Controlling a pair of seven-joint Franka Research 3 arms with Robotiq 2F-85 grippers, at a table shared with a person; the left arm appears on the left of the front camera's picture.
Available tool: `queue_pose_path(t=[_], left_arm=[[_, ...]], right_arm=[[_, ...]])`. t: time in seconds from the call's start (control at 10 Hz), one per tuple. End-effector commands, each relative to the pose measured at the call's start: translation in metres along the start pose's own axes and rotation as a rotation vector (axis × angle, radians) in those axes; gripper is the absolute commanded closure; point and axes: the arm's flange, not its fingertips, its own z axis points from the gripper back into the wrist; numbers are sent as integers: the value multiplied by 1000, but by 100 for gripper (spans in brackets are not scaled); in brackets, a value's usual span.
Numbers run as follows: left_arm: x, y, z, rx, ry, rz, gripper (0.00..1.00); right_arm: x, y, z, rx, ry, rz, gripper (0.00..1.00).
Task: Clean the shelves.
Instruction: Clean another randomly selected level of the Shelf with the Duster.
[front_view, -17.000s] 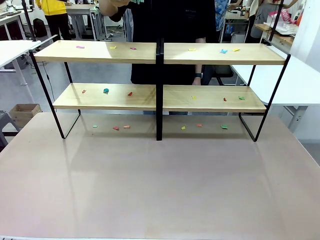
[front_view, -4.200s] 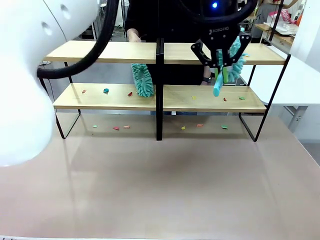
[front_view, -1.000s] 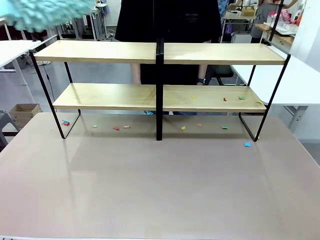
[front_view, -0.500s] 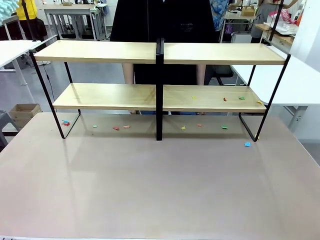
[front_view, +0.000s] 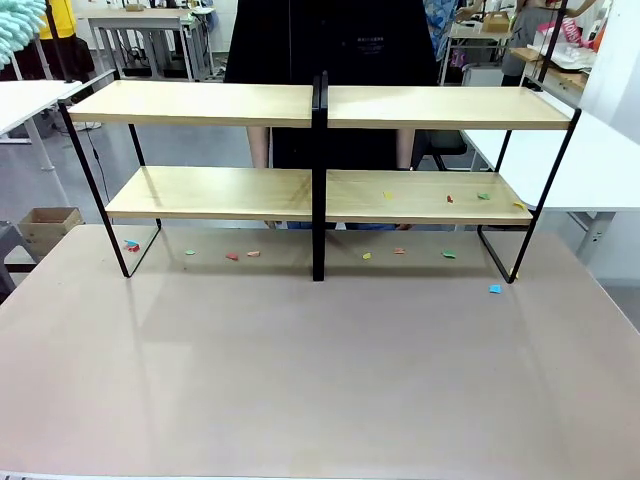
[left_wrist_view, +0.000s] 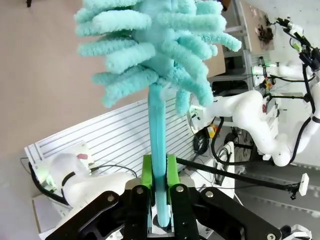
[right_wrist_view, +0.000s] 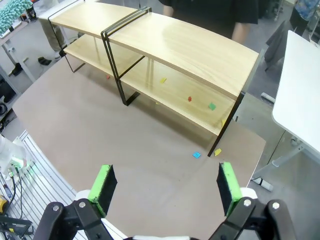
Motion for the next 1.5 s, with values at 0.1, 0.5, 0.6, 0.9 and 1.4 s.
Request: queue_pose_path(t=[0.1, 0.5, 0.6, 0.9, 1.4], left_arm=[[-1, -5, 1, -2, -4, 7, 88], [-1, -5, 1, -2, -4, 7, 88], [-1, -5, 1, -2, -4, 7, 88], [15, -40, -20, -60, 59, -184, 88], [18, -187, -144, -217, 463, -489, 88]], right_arm=[[1, 0, 0, 5, -4, 2, 0], [1, 0, 0, 5, -4, 2, 0], [1, 0, 0, 5, -4, 2, 0], [1, 0, 0, 5, -4, 2, 0], [1, 0, 0, 5, -4, 2, 0]])
